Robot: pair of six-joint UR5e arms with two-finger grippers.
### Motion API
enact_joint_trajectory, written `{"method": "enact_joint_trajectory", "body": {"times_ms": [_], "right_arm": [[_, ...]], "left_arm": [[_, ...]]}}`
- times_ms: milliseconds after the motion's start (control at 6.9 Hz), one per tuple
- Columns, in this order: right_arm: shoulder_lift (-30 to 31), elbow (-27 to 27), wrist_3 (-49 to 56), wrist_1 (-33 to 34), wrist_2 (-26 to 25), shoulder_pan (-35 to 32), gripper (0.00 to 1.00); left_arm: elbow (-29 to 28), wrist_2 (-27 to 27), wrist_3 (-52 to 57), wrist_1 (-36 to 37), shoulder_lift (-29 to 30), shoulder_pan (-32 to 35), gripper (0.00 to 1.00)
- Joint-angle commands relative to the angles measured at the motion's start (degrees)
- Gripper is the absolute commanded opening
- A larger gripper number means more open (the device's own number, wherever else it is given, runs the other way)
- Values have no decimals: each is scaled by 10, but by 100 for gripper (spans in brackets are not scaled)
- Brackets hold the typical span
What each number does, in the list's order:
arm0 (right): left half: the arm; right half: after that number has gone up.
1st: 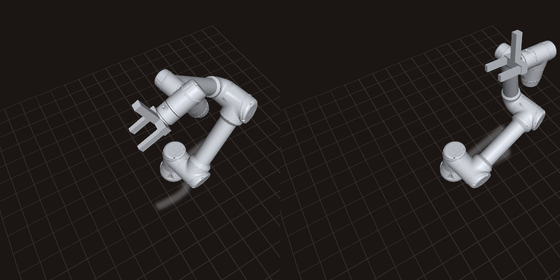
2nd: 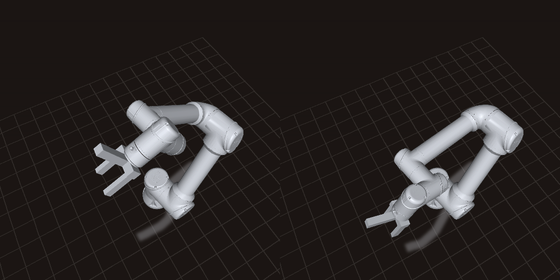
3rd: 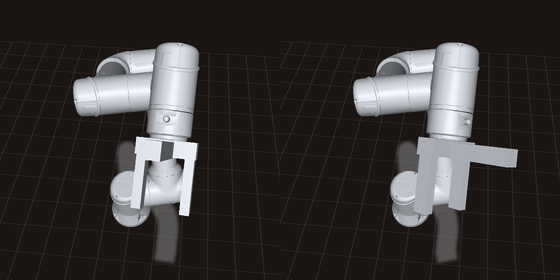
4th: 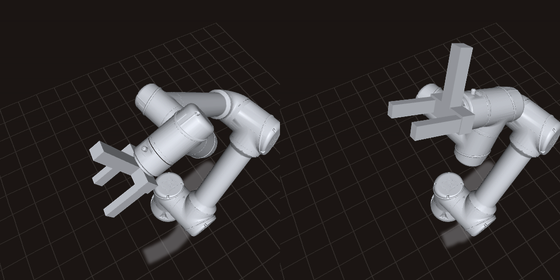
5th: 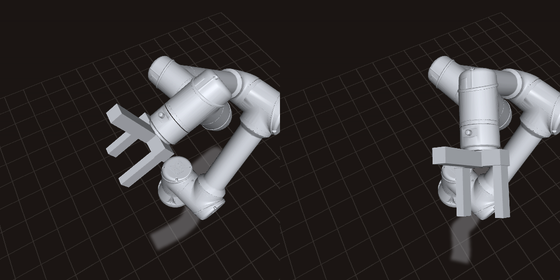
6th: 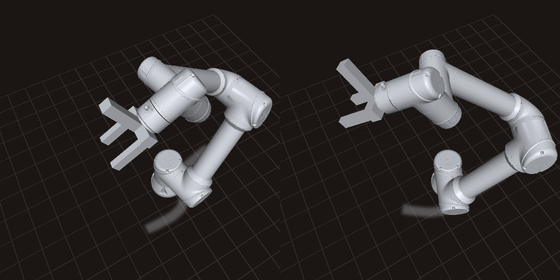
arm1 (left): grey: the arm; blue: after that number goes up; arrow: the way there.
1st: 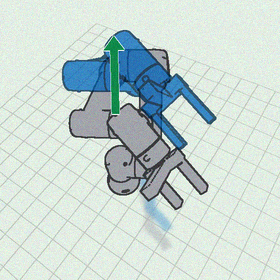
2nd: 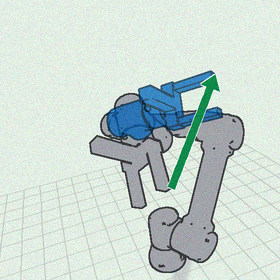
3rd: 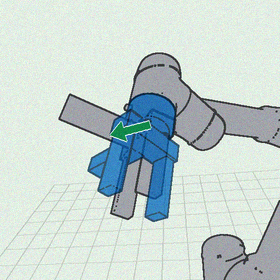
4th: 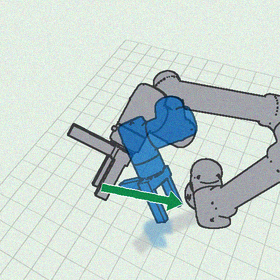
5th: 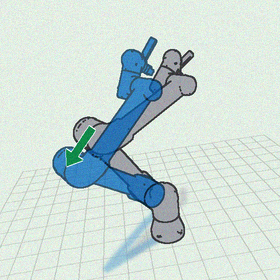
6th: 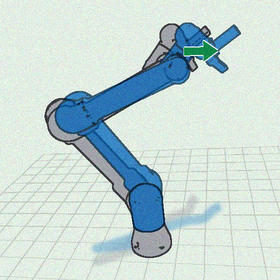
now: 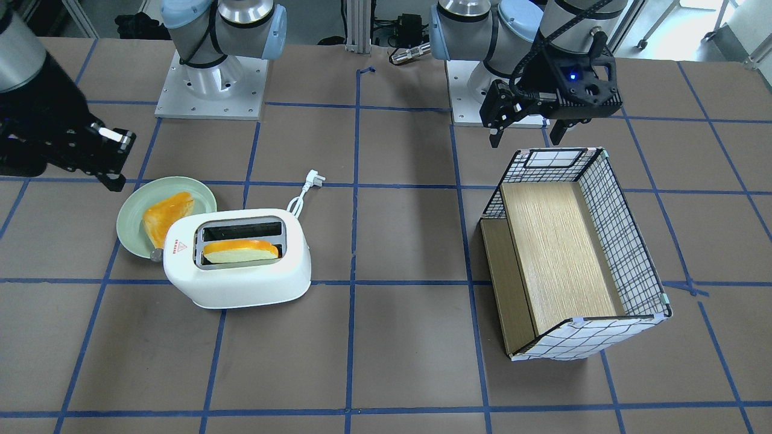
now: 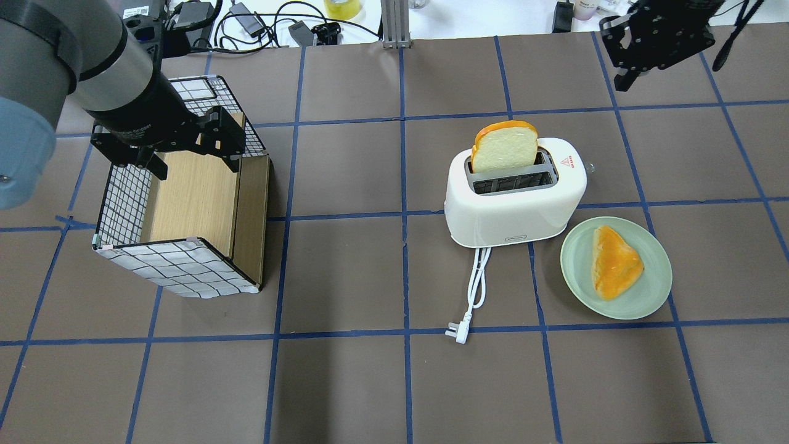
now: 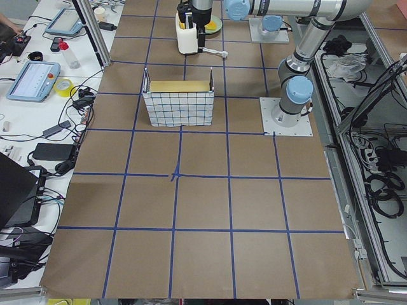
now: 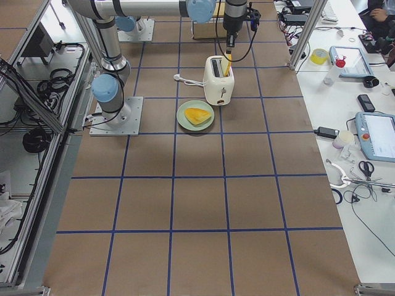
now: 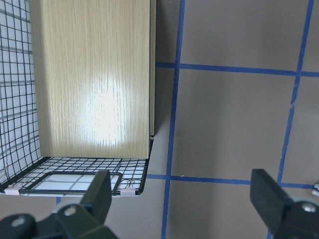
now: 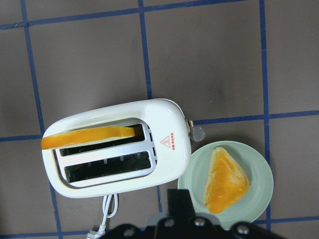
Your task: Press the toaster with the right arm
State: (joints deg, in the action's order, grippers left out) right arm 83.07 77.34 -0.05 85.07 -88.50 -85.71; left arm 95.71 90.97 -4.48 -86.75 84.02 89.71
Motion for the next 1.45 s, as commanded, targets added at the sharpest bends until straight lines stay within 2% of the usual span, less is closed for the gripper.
{"method": "enact_joint_trajectory", "body": {"times_ms": [0, 580, 725, 870, 1304], "right_arm": [[0, 4, -64, -4, -44, -80, 0], [9, 33, -63, 19, -35, -94, 0], [10, 35, -64, 20, -38, -95, 5], [9, 34, -63, 26, -37, -95, 99], [9, 34, -63, 34, -38, -95, 100]], "left_arm": [[0, 0, 0, 0, 0, 0, 100], [0, 0, 0, 0, 0, 0, 100], [0, 1, 0, 0, 0, 0, 100], [0, 1, 0, 0, 0, 0, 100], [0, 1, 0, 0, 0, 0, 100]]}}
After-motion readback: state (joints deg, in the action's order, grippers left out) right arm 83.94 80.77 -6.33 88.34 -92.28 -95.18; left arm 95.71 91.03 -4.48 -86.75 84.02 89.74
